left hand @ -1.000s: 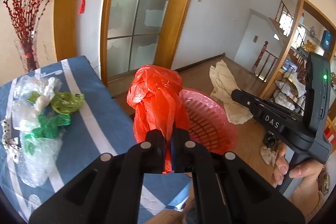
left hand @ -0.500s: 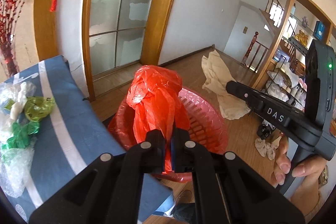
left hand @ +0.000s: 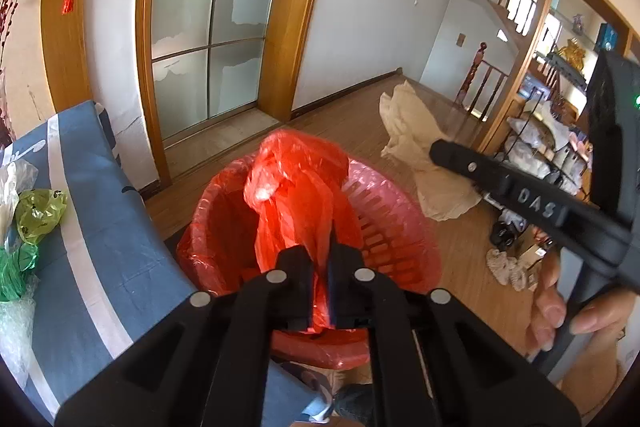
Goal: Collect trash
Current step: 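Open both grippers to drop the beige and red bags into the basket, then return to the table and grasp the clear plastic bag with the right gripper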
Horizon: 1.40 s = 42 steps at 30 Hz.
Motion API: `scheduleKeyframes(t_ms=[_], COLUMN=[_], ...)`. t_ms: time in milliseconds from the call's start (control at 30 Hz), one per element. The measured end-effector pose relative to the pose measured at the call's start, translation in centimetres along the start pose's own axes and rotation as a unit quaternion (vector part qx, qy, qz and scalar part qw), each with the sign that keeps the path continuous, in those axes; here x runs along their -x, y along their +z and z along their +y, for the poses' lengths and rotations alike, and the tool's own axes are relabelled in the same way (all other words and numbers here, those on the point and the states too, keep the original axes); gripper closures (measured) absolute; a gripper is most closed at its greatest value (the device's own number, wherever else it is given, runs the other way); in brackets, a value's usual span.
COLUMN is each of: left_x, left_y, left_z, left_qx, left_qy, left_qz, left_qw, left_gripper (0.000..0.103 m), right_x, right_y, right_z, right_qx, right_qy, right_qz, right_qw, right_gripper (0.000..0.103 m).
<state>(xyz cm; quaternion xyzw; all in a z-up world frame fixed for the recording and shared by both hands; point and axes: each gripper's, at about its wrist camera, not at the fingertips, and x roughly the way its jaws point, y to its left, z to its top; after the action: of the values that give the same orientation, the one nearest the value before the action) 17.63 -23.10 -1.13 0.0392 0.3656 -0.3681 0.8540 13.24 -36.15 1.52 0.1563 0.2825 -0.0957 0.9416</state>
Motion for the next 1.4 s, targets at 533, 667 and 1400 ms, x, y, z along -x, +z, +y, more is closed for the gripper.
scheduleKeyframes(t_ms=[533,667,1400], left_x=[4.7,8.2,23.9], left_y=[-2.5,-4.0,-12.2], left_z=[4.8,7.5,27.5], left_qx=[0.023,0.045,0.205], left_qy=[0.103,0.151,0.345], left_qz=[-0.037,-0.058,-0.102], left_qw=[0.9937,0.9859,0.9104], left_gripper=[0.049,0.047,0.044], right_x=[0.5,0.1,-6.5], right_y=[-1.0,-1.3,-5.8], right_z=[1.3,3.7,29.7], right_qx=[0.033,0.048,0.176], right_qy=[-0.023,0.000,0.187], right_qz=[-0.010,-0.003,0.081], right_qw=[0.999,0.999,0.963], right_gripper=[0.057,0.057,0.063])
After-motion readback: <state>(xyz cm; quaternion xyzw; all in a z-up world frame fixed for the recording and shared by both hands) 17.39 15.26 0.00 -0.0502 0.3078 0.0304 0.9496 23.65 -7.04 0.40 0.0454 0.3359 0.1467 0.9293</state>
